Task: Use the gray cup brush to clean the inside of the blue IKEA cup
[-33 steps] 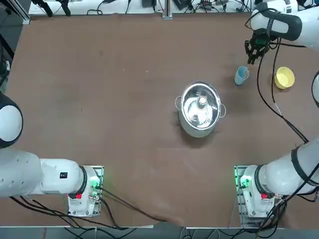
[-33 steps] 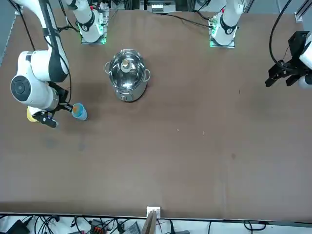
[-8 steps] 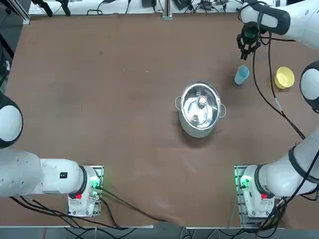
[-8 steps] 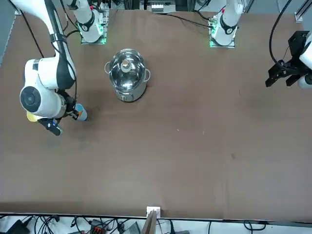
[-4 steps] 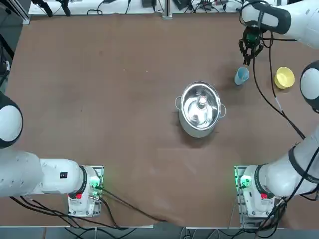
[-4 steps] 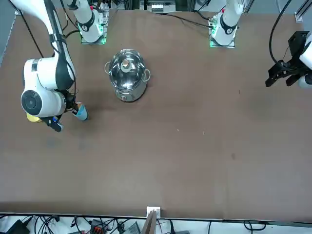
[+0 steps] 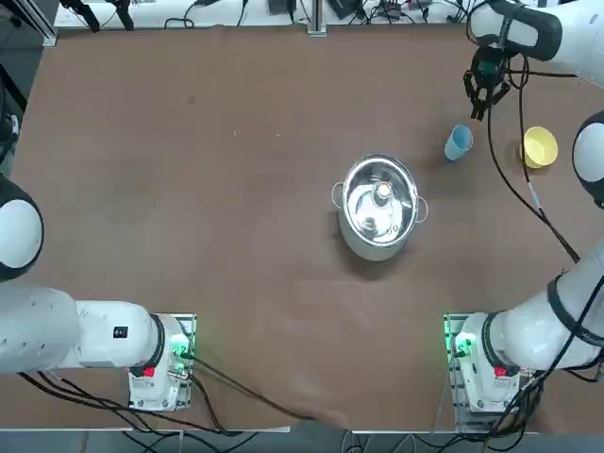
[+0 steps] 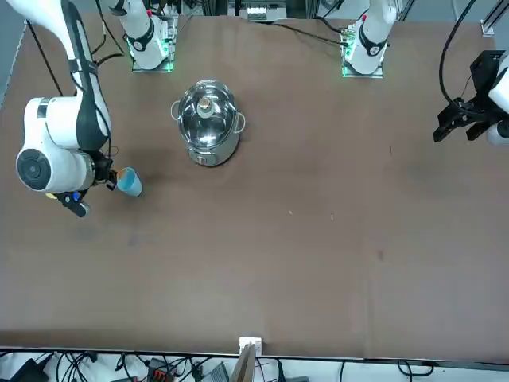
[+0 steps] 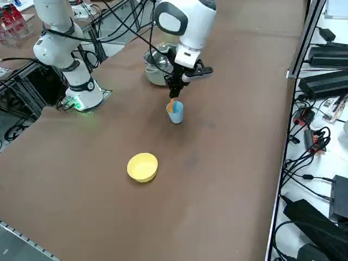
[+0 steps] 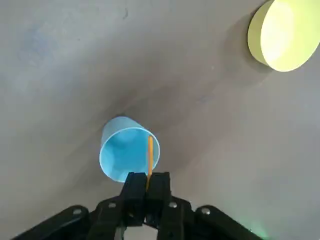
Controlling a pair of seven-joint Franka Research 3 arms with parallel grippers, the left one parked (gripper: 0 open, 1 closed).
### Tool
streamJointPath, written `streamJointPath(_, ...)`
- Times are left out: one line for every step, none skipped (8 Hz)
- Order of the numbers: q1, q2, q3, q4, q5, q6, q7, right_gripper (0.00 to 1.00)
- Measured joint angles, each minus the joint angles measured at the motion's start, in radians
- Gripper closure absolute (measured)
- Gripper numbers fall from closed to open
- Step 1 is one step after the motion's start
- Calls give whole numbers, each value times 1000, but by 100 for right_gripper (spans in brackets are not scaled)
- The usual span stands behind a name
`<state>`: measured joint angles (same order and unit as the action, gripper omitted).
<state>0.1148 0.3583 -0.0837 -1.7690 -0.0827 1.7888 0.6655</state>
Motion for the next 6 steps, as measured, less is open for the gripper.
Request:
streamJointPath(1,19,1,25,0,2,0,97)
streamJointPath(4,38,3,49,1,3,3,97)
streamJointPath(8,51,7,64,2,3,9,97)
streamJointPath(15,57,12,70,2,3,23,97)
streamJointPath(28,58,16,71,7,5,44,97)
streamJointPath(47,58,18,71,12,6,61,97)
